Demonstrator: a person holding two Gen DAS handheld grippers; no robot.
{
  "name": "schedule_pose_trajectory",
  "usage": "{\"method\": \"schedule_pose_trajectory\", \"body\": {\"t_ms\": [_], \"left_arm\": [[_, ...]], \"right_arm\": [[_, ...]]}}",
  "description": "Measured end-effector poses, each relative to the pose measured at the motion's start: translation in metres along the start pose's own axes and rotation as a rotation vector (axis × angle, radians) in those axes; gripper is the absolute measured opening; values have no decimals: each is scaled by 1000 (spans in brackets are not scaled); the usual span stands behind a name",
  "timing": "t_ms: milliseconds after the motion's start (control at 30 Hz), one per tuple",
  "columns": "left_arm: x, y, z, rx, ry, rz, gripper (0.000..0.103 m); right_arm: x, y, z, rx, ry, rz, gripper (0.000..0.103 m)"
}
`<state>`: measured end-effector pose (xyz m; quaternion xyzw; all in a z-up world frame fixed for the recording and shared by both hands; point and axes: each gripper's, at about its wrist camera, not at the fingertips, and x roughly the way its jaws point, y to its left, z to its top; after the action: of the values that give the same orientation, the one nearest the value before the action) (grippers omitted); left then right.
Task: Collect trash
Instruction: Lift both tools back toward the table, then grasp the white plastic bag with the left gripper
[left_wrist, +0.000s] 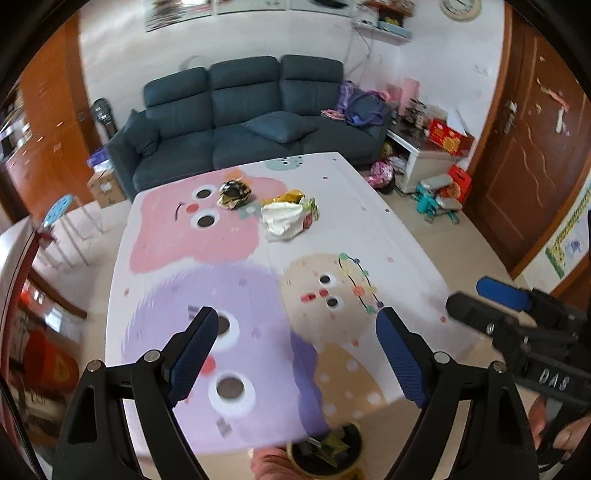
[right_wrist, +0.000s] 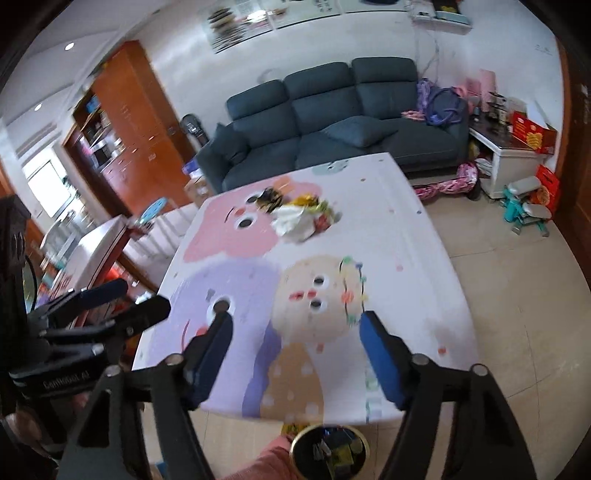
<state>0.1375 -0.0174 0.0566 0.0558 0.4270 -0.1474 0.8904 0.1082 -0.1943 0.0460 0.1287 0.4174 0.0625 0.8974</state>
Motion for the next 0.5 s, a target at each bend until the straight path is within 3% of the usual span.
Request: {"method": "schedule_pose_trajectory", "body": {"t_ms": [200, 500], "left_arm": [[75, 25, 56, 119, 47, -29, 89], [191, 39, 112, 327, 98, -101, 91]], "right_arm": [[71, -3, 41, 77, 30, -81, 44], [171, -32, 80, 259, 68, -152, 39]]}}
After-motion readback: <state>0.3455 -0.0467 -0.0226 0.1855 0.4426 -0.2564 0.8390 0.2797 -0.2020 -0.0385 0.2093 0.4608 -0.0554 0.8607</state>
